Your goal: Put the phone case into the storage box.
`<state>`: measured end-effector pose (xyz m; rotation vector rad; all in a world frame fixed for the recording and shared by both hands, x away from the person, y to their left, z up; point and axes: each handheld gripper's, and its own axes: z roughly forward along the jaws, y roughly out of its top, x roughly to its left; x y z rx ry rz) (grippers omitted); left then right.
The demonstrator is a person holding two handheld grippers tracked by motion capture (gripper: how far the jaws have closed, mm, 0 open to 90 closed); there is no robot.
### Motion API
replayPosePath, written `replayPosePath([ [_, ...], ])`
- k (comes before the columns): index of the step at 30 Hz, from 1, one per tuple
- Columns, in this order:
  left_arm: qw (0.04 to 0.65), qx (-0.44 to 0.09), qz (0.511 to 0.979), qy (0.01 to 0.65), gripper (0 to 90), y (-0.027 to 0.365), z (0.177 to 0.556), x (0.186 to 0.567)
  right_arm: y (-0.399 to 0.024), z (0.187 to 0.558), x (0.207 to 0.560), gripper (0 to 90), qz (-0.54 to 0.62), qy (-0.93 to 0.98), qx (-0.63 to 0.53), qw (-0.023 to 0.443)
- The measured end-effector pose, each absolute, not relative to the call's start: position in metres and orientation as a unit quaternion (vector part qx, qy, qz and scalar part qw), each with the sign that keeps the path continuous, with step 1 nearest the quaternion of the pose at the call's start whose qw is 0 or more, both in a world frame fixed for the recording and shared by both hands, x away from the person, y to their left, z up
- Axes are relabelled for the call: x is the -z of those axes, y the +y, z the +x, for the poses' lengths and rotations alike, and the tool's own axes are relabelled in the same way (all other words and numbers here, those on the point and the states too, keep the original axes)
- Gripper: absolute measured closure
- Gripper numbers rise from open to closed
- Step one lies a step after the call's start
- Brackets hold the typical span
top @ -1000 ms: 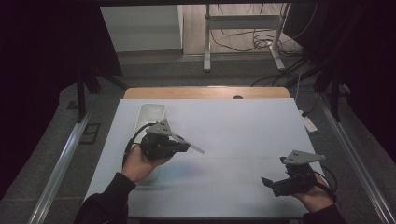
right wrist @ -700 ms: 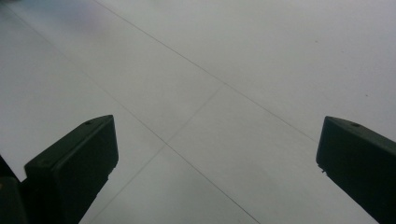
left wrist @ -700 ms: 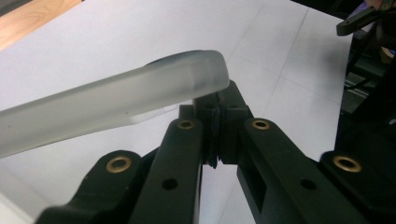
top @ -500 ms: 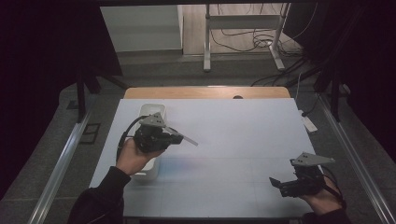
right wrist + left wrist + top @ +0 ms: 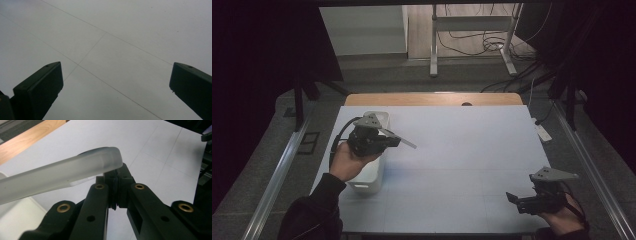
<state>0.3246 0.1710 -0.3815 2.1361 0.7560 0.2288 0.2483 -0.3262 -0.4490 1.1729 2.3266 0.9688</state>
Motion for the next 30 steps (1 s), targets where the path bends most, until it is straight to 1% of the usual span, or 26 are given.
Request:
replayPosePath([
  [24,0.404,-0.111,0.84,0.346,88.4,0.198,0.336,0.368,-0.339,0.241,0.45,0.0,0.442,0.807,-0.338,0.195],
  [30,0.39,-0.122,0.839,0.361,88.4,0.208,0.34,0.364,-0.339,0.241,0.451,0.0,0.443,0.807,-0.339,0.194],
])
